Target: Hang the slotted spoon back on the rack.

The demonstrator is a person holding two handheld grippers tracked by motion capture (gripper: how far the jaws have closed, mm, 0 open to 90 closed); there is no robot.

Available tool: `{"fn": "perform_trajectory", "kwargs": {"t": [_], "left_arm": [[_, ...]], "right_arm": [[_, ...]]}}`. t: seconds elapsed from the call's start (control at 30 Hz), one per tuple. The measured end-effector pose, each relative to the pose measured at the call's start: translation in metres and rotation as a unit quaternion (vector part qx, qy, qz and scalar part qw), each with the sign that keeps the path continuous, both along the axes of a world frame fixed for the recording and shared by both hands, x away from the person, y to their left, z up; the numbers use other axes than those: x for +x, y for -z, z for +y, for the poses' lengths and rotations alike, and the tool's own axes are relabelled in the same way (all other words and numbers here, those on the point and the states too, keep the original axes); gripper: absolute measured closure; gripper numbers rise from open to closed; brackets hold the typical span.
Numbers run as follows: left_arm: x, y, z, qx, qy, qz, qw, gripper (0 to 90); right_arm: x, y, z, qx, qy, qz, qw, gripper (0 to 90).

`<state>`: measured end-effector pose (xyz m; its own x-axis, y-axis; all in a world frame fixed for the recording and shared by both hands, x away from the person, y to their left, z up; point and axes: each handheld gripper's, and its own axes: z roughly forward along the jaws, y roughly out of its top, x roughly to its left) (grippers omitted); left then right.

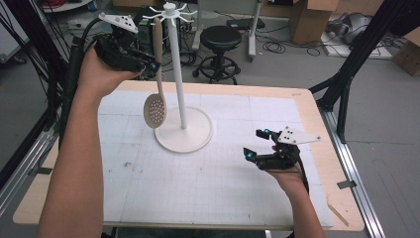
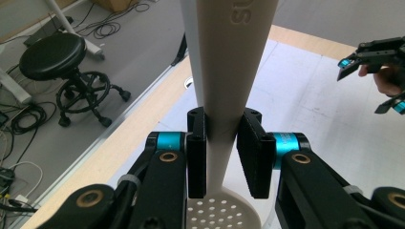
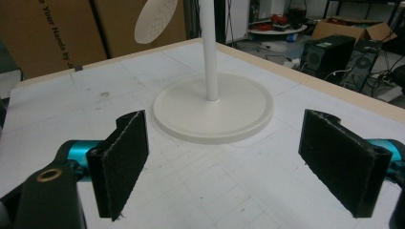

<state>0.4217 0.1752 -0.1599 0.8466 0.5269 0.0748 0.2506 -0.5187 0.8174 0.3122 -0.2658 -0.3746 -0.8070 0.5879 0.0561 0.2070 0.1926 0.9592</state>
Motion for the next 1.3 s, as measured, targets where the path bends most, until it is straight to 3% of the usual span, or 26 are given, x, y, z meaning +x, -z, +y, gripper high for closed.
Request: {"fn": "perform_trajectory", "kwargs": {"t": [0.2, 0.4, 0.6, 0.63, 0.7, 0.97, 1.1, 1.3], "left_arm": [[0.007, 0.003, 0.002, -0.008, -0.006, 0.007, 0.9999, 74.3], [0.009, 0.007, 0.002, -0.020, 0.003, 0.011, 0.9997, 73.5], [0.008, 0.014, 0.009, -0.030, -0.004, 0.014, 0.9994, 60.9], [0.007, 0.014, 0.010, -0.026, -0.005, 0.011, 0.9996, 59.2], [0.005, 0.015, 0.014, -0.046, 0.000, 0.011, 0.9989, 57.0], [-0.007, 0.021, 0.027, -0.075, 0.010, 0.000, 0.9972, 48.0], [-0.016, 0.023, 0.030, -0.068, 0.020, -0.008, 0.9975, 44.0], [-0.031, 0.027, 0.039, -0.087, 0.027, -0.017, 0.9957, 39.3]], "right_arm": [[0.000, 0.001, 0.000, -0.003, -0.001, 0.003, 1.0000, 16.8], [0.000, 0.001, 0.000, -0.001, -0.001, 0.005, 1.0000, 16.8], [0.000, 0.001, 0.000, -0.003, -0.001, 0.004, 1.0000, 16.8], [0.000, 0.001, 0.000, -0.003, -0.001, 0.004, 1.0000, 16.8], [0.000, 0.002, 0.000, -0.003, 0.000, 0.005, 1.0000, 16.8], [-0.001, 0.002, 0.001, -0.006, -0.002, 0.004, 1.0000, 16.8], [-0.001, 0.002, 0.002, -0.007, -0.003, 0.004, 1.0000, 16.8], [-0.001, 0.002, 0.002, -0.006, -0.003, 0.004, 1.0000, 16.8]]}}
